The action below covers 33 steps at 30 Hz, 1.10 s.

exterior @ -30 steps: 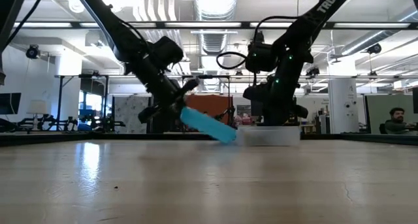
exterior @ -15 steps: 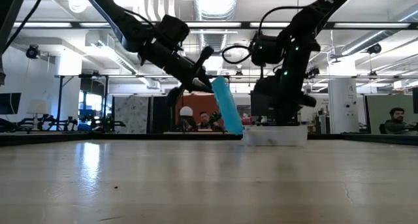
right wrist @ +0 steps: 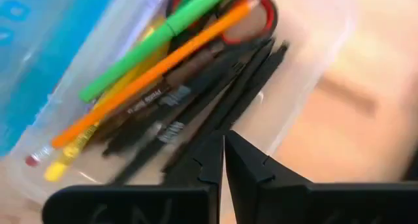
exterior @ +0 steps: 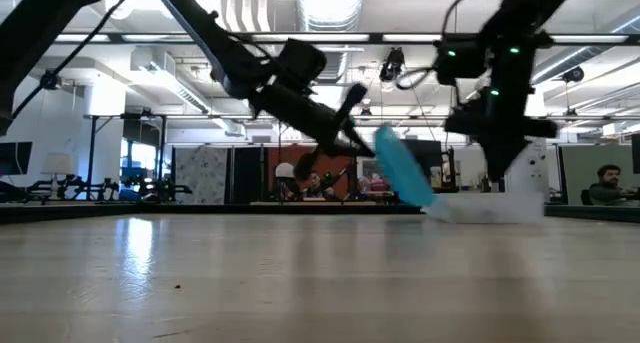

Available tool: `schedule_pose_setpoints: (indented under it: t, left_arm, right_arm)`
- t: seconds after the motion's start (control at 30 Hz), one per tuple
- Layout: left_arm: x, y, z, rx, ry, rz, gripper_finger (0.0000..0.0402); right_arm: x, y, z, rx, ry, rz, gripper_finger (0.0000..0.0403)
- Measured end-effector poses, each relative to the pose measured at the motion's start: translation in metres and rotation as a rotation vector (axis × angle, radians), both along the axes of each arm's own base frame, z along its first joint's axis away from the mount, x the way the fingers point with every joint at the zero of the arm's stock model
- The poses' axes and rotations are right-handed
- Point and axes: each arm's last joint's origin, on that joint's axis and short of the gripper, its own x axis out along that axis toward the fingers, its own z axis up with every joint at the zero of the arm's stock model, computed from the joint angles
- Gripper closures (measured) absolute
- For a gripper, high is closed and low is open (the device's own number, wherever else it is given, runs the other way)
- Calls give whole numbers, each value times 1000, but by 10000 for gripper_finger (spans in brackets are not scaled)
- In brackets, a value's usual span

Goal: Pick & place school supplies into a supply box
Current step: Close the pencil box

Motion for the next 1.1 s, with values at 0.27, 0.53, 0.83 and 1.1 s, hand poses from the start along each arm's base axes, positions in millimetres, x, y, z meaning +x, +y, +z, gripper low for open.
schedule_pose_setpoints:
  t: [0.27, 0.53, 0.83, 1.1]
  left_arm:
    - [32, -3, 31, 134, 9, -85, 401]
    - [38, -1, 30, 145, 74, -120, 401]
    - [21, -6, 2, 157, 398, -159, 401]
    - [0, -11, -16, 146, 488, -127, 401]
  right_arm:
    - [-59, 29, -26, 28, -32, -246, 394]
    - [-85, 37, 3, -152, -83, -299, 394]
    - [-84, 35, -21, -55, 12, -321, 394]
    - [-74, 27, -41, -78, 95, -337, 394]
